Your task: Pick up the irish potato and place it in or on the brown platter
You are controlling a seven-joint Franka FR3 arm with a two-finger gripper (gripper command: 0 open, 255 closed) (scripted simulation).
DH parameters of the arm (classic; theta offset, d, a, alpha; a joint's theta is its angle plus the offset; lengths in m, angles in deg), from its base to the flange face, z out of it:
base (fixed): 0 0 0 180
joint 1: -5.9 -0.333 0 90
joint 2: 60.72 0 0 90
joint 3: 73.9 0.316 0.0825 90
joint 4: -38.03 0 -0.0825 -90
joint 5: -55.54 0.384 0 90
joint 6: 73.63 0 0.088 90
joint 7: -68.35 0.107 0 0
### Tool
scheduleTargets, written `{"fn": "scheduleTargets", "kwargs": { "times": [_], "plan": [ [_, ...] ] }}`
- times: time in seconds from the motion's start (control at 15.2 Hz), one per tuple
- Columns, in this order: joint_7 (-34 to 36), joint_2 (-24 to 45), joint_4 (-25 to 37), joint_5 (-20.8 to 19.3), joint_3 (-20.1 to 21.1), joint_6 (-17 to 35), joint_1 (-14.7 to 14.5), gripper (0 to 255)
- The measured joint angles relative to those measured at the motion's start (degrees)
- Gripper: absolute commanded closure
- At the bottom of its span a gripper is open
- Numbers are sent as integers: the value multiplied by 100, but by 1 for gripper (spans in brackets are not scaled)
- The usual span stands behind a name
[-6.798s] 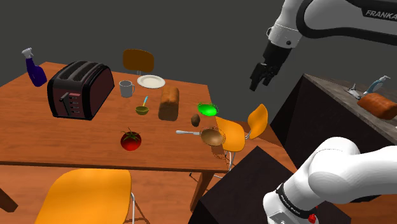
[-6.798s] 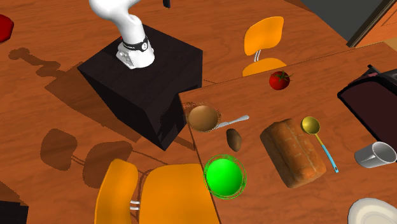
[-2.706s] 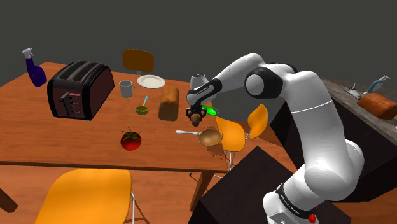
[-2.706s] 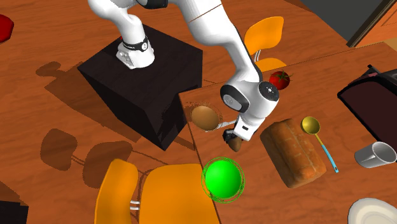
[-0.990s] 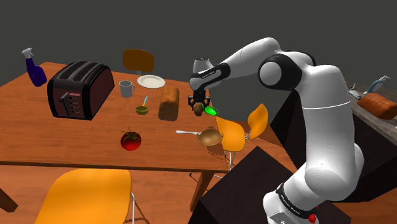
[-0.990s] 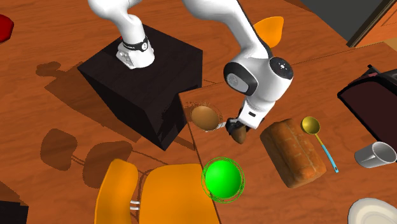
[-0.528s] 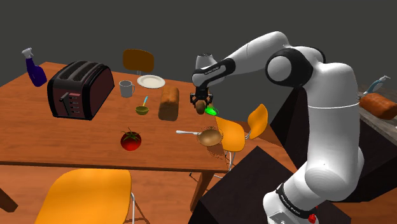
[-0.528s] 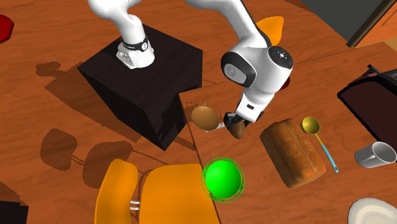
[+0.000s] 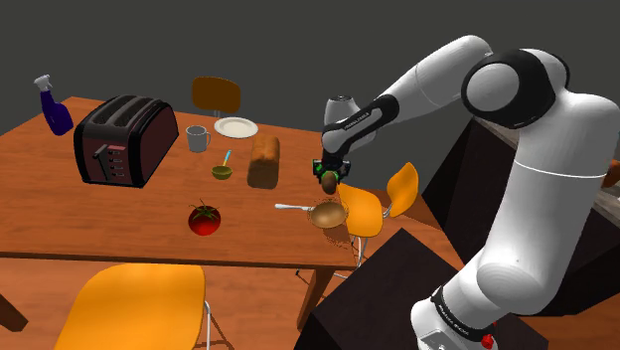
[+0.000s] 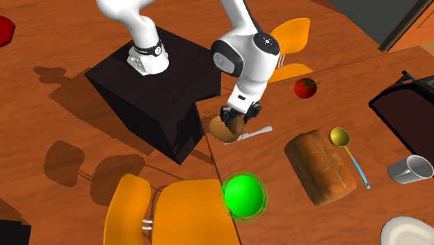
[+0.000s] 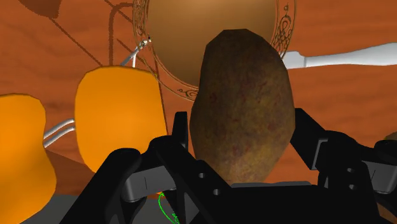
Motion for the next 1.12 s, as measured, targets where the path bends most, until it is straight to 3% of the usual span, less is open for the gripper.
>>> {"fn": "scheduleTargets", "kwargs": {
  "times": [0.2,0.33,1.12],
  "plan": [
    [61,-636,-971,-137,-72,336,-5,255],
    [102,-727,-1194,-178,-84,465,-15,255],
    [245,119,-1208,-244,-101,1319,-15,255]
  ]
}}
